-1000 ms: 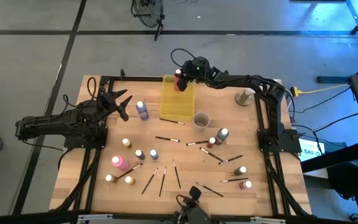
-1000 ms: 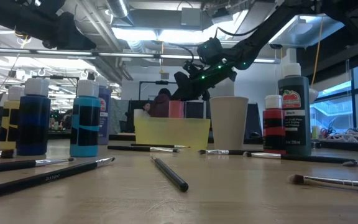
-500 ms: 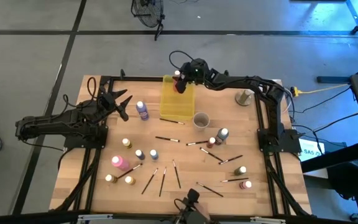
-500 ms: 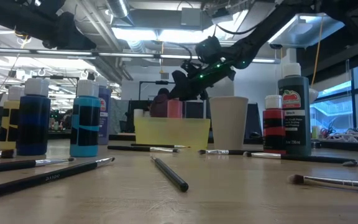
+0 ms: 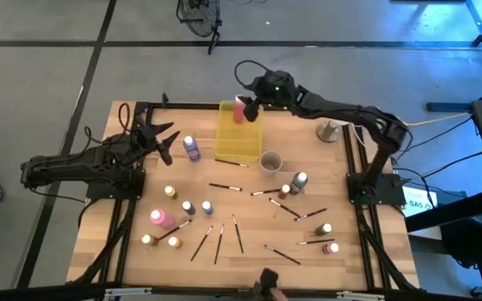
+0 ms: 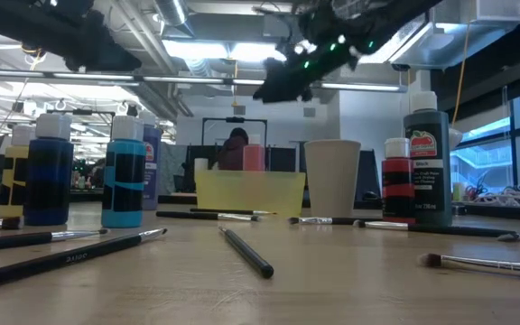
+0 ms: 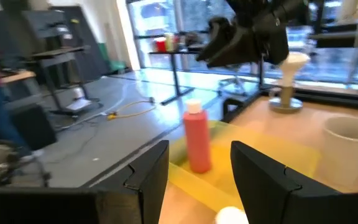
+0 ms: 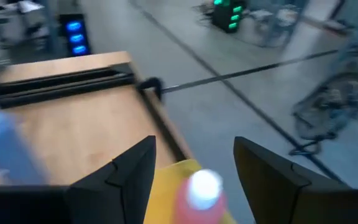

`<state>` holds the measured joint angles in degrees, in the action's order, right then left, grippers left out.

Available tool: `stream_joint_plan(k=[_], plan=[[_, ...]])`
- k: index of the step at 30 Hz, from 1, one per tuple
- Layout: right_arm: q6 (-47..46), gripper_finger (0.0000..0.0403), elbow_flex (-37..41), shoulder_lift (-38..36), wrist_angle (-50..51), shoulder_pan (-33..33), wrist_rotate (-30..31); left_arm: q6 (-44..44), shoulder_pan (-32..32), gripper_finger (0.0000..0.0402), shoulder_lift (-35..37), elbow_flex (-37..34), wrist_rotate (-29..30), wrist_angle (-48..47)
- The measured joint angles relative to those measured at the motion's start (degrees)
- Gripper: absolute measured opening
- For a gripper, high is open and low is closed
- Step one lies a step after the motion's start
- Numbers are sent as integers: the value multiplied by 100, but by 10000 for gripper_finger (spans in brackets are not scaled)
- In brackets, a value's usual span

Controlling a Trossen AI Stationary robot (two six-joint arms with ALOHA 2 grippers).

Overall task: Pick & Place Paint Supplies
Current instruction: Put the large purple paint bottle into the yellow bin

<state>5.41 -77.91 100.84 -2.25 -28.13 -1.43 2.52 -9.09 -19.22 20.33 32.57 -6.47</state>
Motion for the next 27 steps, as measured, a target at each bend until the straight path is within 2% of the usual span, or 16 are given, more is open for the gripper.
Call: stream_joint_plan(k=[8, 11, 14, 17, 23, 27], plan=[[135, 220, -2, -1121, 744, 573, -1161, -124, -1, 168, -673, 1078, -740, -893], [269, 220, -4, -1382, 995, 876, -1547, -100, -1, 168, -1086, 1452, -782, -1555], [463, 220, 0, -1493, 1216, 1198, -1815, -119, -3, 168, -1437, 1498, -771, -1762], [623, 220, 0, -1491, 1388, 1521, -1827, -118, -7, 168, -1770, 1498, -661, -1780], [748, 220, 4, -1439, 1429, 1994, -1768, 339, -5, 168, -2105, 1498, 44, -1742], [750, 220, 4, -1443, 1425, 2168, -1192, 214, -7, 168, -2084, 1500, 38, -1756]])
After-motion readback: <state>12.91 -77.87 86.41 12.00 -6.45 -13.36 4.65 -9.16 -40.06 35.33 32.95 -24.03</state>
